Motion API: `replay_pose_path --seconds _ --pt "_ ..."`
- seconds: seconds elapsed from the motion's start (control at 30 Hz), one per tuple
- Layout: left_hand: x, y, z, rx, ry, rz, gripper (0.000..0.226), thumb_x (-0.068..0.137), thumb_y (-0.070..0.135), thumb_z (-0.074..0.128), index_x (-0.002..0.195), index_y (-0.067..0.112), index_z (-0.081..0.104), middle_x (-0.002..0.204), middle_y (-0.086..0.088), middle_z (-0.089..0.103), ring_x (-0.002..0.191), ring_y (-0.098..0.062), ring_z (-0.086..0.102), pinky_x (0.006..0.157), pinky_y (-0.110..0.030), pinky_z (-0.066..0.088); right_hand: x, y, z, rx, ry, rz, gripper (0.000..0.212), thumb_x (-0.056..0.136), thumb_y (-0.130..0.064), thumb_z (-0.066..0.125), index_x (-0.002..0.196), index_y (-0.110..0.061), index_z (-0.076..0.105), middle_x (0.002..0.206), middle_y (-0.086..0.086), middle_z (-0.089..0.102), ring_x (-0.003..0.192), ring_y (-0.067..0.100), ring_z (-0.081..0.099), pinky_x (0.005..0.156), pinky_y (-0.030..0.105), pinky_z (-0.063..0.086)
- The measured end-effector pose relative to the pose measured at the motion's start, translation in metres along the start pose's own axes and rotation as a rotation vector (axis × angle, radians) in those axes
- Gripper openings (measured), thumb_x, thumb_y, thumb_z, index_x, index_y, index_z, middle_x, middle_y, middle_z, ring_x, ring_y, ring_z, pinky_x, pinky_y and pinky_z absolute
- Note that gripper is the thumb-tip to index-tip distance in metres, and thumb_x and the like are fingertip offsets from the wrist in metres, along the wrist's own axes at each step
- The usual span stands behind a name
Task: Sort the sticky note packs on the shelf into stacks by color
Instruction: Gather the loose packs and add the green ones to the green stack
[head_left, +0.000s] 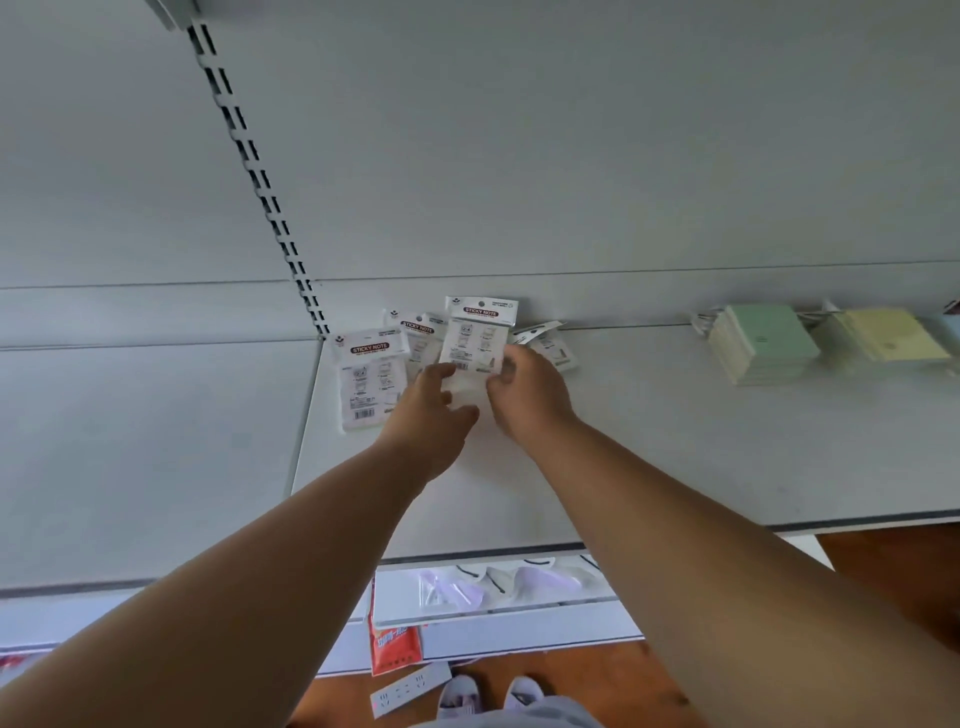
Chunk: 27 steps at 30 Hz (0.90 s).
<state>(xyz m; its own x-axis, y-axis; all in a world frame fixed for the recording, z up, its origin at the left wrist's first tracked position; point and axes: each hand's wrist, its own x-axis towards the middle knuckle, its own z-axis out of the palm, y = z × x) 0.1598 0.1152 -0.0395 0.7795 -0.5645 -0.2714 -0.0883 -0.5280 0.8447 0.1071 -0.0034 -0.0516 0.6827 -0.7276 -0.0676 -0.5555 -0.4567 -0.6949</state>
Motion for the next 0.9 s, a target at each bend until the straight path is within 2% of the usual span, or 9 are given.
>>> replay_pose_path --seconds 0.1,0.13,0.23,0.33,0.43,0.53,0.63,0.77,0.9 --pt "0.007 0.011 -0.002 -0.044 -0.036 -0.059 0.055 0.093 0.018 0.056 0.144 0.027 0.038 0.108 0.000 0.060 0.075 -0.008 0.057 0.059 -0.023 0.045 0.015 -0.012 0.002 0.297 0.037 0.246 0.029 0.081 -0.023 0.060 0.108 -0.016 0.066 0.106 0.001 0.070 0.092 0.022 0.066 0.069 0.026 0.045" --pt "0.009 0.013 -0.003 -0.047 -0.045 -0.057 0.053 0.094 0.019 0.054 0.144 0.027 0.038 0.105 0.003 0.058 0.071 -0.005 0.053 0.056 -0.021 0.041 0.018 -0.017 0.001 0.416 0.052 0.311 0.027 0.077 -0.023 0.062 0.103 -0.015 0.067 0.102 0.004 0.072 0.087 0.023 0.067 0.066 0.027 0.047" --pt "0.011 0.013 -0.004 -0.153 -0.075 -0.031 0.039 0.097 0.035 0.050 0.135 0.029 0.048 0.117 0.006 0.061 0.082 -0.010 0.058 0.066 -0.025 0.045 0.011 -0.028 -0.005 0.572 -0.010 0.308 0.013 0.078 -0.022 0.062 0.082 -0.014 0.071 0.081 0.005 0.072 0.066 0.019 0.062 0.059 0.028 0.044" --pt "0.014 0.011 -0.007 -0.266 -0.023 -0.040 0.027 0.092 0.041 0.054 0.113 0.024 0.061 0.105 0.003 0.070 0.090 -0.016 0.066 0.071 -0.034 0.053 -0.008 -0.030 -0.012 0.599 -0.102 0.228 0.018 0.084 -0.024 0.057 0.081 -0.017 0.073 0.072 0.000 0.068 0.063 0.016 0.057 0.060 0.030 0.044" --pt "0.014 0.005 -0.011 -0.407 0.028 -0.125 0.015 0.093 0.015 0.055 0.104 0.009 0.065 0.095 -0.011 0.074 0.080 -0.017 0.069 0.065 -0.031 0.057 -0.027 -0.020 -0.019 0.560 -0.150 0.164 0.021 0.088 -0.019 0.055 0.093 -0.019 0.075 0.080 -0.003 0.068 0.067 0.013 0.060 0.057 0.023 0.044" --pt "0.005 0.003 -0.009 -0.520 -0.046 -0.122 0.017 0.093 0.007 0.052 0.099 0.004 0.068 0.092 -0.014 0.074 0.076 -0.019 0.069 0.069 -0.033 0.056 -0.037 -0.006 -0.023 0.371 -0.029 0.103 0.016 0.086 -0.024 0.061 0.097 -0.022 0.072 0.091 -0.006 0.068 0.079 0.016 0.064 0.069 0.029 0.052" --pt "-0.009 0.006 0.000 -0.630 -0.078 -0.106 0.019 0.092 0.005 0.049 0.095 0.003 0.068 0.085 -0.014 0.073 0.074 -0.022 0.068 0.067 -0.033 0.054 -0.040 0.005 -0.031 0.374 0.080 0.182 0.025 0.084 -0.029 0.064 0.108 -0.025 0.062 0.102 -0.006 0.064 0.087 0.020 0.066 0.078 0.036 0.055" --pt "-0.019 0.015 0.012 -0.740 -0.202 -0.104 0.019 0.092 0.004 0.047 0.097 0.001 0.066 0.083 -0.015 0.070 0.072 -0.027 0.067 0.067 -0.036 0.052 -0.047 0.021 -0.054 0.481 0.127 0.208 0.032 0.081 -0.010 0.067 0.110 -0.023 0.059 0.098 -0.004 0.066 0.080 0.017 0.064 0.070 0.032 0.054" --pt "-0.022 0.030 0.029 -0.727 -0.271 -0.110 0.009 0.093 0.006 0.056 0.095 0.004 0.064 0.081 -0.013 0.066 0.069 -0.025 0.064 0.065 -0.035 0.050 -0.058 0.039 -0.087 0.438 0.213 0.146 0.035 0.080 -0.004 0.066 0.111 -0.021 0.061 0.089 -0.006 0.065 0.071 0.012 0.059 0.064 0.029 0.049"
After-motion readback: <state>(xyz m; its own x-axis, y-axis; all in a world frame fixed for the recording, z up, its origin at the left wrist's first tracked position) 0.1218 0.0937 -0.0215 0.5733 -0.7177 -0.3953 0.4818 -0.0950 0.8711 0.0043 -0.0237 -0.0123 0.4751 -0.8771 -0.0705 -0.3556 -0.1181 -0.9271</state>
